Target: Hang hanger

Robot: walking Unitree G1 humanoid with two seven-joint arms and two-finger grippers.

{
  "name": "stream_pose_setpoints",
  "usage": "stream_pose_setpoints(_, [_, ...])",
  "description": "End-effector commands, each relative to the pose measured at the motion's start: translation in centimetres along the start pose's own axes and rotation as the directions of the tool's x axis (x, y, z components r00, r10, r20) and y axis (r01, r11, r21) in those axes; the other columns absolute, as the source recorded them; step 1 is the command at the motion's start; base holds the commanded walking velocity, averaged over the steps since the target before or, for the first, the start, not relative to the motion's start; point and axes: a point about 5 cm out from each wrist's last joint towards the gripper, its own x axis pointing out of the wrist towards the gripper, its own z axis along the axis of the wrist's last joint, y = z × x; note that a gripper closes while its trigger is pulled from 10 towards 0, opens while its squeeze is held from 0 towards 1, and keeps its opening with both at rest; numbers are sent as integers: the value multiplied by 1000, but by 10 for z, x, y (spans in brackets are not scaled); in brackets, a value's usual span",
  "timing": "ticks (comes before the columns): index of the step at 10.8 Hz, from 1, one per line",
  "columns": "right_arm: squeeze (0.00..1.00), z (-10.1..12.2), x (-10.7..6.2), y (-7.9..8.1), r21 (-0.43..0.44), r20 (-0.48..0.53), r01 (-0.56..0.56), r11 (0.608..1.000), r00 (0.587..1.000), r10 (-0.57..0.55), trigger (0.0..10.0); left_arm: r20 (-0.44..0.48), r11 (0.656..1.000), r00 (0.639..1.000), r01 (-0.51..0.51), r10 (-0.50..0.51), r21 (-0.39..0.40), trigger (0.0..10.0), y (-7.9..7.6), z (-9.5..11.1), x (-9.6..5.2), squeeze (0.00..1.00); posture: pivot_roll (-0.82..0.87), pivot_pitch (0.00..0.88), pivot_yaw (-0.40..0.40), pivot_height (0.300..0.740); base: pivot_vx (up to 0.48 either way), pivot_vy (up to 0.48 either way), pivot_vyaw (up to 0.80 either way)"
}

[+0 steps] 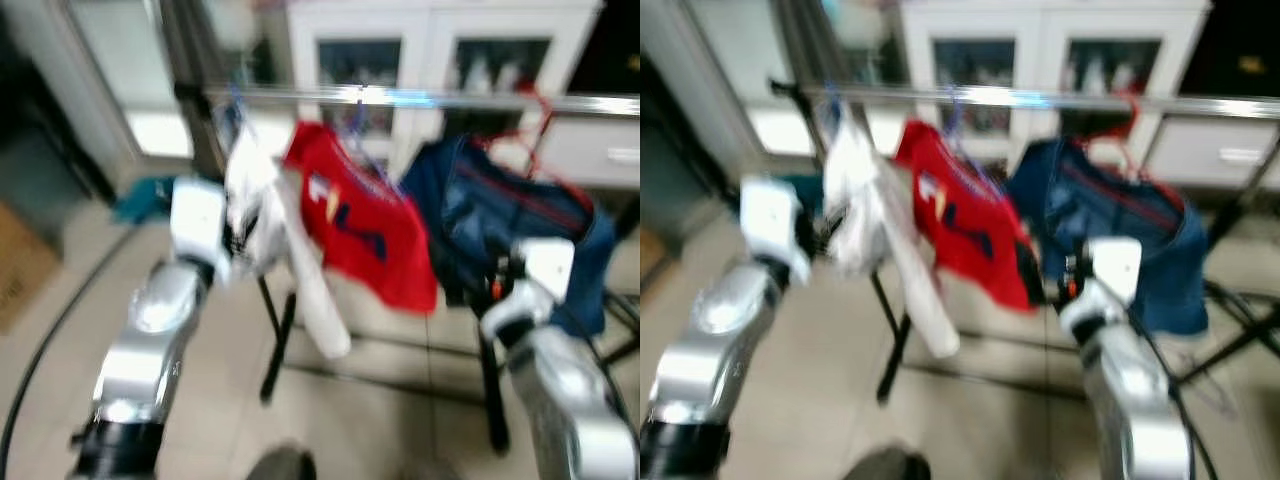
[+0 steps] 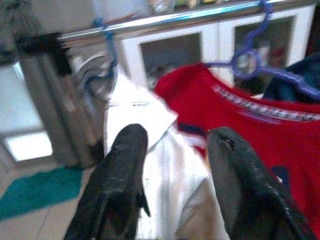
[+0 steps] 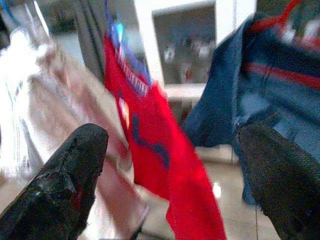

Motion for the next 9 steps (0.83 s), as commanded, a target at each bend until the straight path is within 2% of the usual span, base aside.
stream_pose_setpoints(1, [1000,9,2,-4,-24,45,24,999,999,-23,10000,-14,1000,1000,-8,8,-3,10000,3,-1,0,1000,-95,0,94,740,0,0,800])
stream_pose_setpoints(3, [1000,15,2,-10,-22,71,54,998,996,-52,10000,-8,999,999,41,-41,2,10000,0,0,1,1000,-95,0,94,740,0,0,800])
stream_pose_setpoints(4, [1000,13,3,-10,-57,55,67,996,996,-64,10000,6,999,999,52,-52,-5,10000,-1,1,2,1000,-95,0,93,740,0,0,444])
stream_pose_setpoints(6, [1000,8,7,-7,-46,13,89,995,996,-88,10000,-12,994,994,105,-106,-30,10000,-7,-3,3,1000,-94,0,84,740,129,0,0])
stream_pose_setpoints(7, [1000,8,8,-6,-25,21,92,995,996,-92,10000,-27,993,993,112,-113,-30,10000,-8,-6,3,1000,-93,0,82,740,285,0,0])
stream_pose_setpoints(9, [1000,10,10,-7,-44,39,102,994,994,-100,10000,-34,991,991,129,-130,-29,10000,-9,-8,3,1000,-91,0,76,740,294,0,0])
